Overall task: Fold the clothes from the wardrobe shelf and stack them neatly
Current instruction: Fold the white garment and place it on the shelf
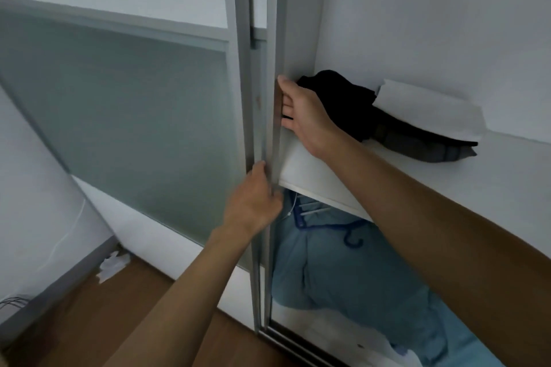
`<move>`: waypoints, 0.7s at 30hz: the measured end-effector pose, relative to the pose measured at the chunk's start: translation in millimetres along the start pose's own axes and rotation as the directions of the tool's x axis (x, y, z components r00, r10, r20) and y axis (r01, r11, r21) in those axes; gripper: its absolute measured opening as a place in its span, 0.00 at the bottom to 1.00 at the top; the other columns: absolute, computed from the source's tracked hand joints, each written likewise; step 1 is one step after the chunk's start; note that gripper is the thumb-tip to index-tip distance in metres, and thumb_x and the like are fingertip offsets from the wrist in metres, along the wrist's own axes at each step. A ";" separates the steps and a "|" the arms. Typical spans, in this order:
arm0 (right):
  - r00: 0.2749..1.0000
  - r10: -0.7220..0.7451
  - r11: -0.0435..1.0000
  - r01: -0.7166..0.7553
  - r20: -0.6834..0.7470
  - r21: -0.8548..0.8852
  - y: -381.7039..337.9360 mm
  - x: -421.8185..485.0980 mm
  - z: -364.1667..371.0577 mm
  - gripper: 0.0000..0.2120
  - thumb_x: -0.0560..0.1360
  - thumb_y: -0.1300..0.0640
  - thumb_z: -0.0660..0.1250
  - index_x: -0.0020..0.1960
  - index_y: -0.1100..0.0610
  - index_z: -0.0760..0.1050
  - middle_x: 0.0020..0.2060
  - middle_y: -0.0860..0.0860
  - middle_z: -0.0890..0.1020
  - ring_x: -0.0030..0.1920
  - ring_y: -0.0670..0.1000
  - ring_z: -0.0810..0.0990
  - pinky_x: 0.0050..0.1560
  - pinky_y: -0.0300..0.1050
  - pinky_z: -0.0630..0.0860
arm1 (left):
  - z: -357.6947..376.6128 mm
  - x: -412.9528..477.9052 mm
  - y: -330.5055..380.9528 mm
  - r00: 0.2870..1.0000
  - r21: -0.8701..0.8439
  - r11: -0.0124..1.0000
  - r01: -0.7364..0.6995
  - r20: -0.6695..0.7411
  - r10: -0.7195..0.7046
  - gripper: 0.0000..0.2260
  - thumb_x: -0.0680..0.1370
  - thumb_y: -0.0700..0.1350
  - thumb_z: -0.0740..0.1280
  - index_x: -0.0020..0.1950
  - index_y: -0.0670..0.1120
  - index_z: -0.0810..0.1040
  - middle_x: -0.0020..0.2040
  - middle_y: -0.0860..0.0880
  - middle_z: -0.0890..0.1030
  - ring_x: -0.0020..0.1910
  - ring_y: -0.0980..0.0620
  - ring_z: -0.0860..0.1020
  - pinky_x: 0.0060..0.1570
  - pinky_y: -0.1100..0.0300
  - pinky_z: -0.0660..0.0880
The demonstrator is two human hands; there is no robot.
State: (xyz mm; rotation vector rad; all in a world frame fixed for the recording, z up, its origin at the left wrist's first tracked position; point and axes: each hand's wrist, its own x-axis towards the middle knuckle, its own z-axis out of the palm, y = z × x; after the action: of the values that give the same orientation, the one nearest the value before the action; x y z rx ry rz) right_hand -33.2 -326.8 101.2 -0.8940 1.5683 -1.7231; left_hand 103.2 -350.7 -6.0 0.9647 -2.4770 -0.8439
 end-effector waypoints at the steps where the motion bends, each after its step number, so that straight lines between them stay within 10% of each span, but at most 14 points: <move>1: 1.000 0.001 1.000 0.000 -0.019 0.020 2.3 -2.1 4.8 0.12 0.82 0.49 0.61 0.53 0.54 0.80 0.57 0.56 0.84 0.59 0.55 0.82 0.67 0.54 0.74 | 3.1 0.8 2.6 1.000 0.005 1.000 0.010 0.014 -0.011 0.17 0.78 0.46 0.64 0.64 0.45 0.66 0.59 0.45 0.76 0.54 0.42 0.77 0.52 0.50 0.74; 21: 0.962 -0.116 0.993 0.119 -0.246 -0.003 19.4 -110.2 -119.2 0.26 0.83 0.42 0.53 0.41 0.49 0.86 0.43 0.52 0.87 0.51 0.55 0.83 0.65 0.58 0.75 | 65.6 -34.2 108.6 0.926 0.274 0.889 -0.367 0.203 0.319 0.08 0.77 0.48 0.62 0.51 0.46 0.68 0.41 0.48 0.77 0.38 0.46 0.77 0.39 0.53 0.75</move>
State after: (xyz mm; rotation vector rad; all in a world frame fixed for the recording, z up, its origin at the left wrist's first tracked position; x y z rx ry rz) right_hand -68.5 -170.8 67.5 -0.8059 1.6890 -1.9892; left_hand 40.6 -236.3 10.1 0.5303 -2.8539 -0.4358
